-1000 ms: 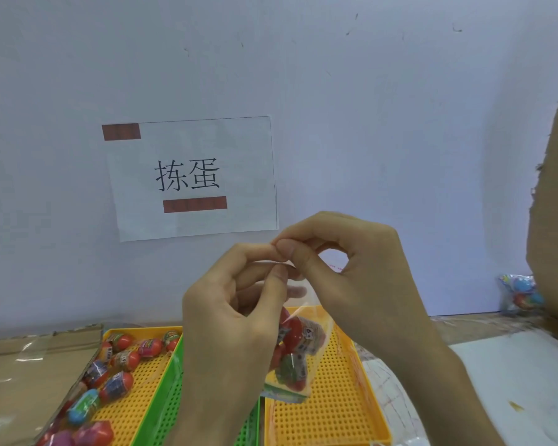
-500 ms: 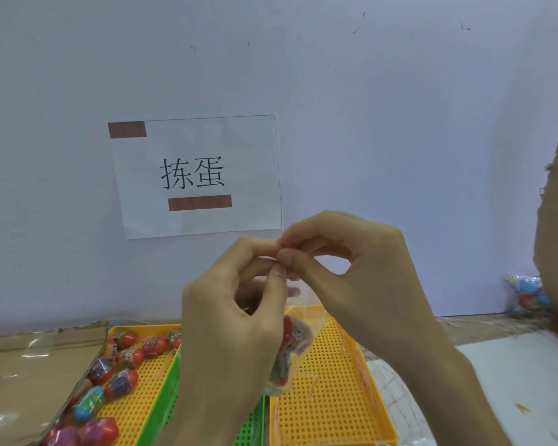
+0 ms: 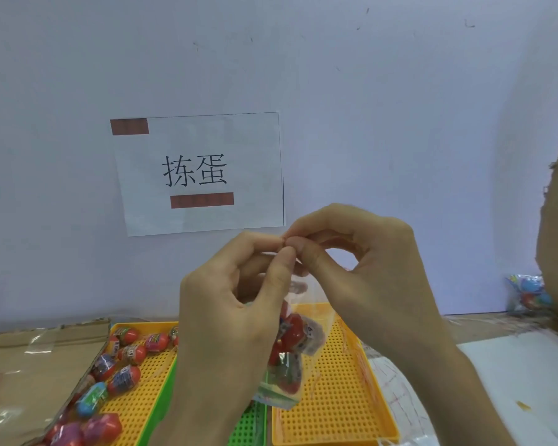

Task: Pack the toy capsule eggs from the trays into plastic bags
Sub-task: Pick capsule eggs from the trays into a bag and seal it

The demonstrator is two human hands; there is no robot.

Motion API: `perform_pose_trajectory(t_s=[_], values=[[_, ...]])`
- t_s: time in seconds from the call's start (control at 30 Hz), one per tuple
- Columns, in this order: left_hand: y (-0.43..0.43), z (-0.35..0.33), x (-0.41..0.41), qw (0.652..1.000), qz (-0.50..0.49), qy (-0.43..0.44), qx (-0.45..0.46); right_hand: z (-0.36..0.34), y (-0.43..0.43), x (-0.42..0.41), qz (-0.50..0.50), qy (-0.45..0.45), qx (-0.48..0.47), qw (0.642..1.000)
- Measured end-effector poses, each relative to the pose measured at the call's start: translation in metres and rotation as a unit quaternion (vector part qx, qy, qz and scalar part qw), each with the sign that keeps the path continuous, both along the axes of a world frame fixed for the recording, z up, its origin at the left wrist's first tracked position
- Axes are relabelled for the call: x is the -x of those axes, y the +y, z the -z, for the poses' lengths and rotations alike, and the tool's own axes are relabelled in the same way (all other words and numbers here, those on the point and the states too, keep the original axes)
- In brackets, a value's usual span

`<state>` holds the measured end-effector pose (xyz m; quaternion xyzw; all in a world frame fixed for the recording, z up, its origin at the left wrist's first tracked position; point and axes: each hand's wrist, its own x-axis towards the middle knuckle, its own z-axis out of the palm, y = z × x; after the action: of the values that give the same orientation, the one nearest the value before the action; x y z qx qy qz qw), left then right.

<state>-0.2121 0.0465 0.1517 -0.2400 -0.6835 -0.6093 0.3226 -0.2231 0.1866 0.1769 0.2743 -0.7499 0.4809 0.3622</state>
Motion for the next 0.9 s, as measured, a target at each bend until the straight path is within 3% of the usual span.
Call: perform_pose_trajectory(t_s=[0.13, 0.2, 0.37, 0.5, 0.67, 0.9], values=[[-0.001, -0.001, 0.000, 1.000, 0.002, 0.004, -0.006, -0.001, -0.004, 0.001, 0.071, 0.020, -0.029, 0.997], [-0.003, -0.002, 0.000, 1.000, 0.003, 0.007, -0.018, -0.001, 0.000, 0.003, 0.075, -0.018, -0.017, 0.997], [-0.016, -0.004, 0.006, 0.995, -0.014, 0.000, -0.096, -0.006, 0.019, 0.004, 0.021, -0.158, 0.033, 0.987], [-0.018, -0.002, 0.010, 0.988, -0.013, -0.035, -0.149, -0.009, 0.021, 0.000, -0.069, -0.186, 0.066, 0.978], [-0.011, -0.002, 0.009, 0.977, 0.014, -0.048, -0.206, -0.008, 0.017, 0.001, -0.075, -0.199, 0.112, 0.971], [-0.008, -0.004, 0.008, 0.994, 0.051, -0.034, -0.090, -0.006, 0.008, 0.005, -0.048, -0.228, 0.209, 0.950]])
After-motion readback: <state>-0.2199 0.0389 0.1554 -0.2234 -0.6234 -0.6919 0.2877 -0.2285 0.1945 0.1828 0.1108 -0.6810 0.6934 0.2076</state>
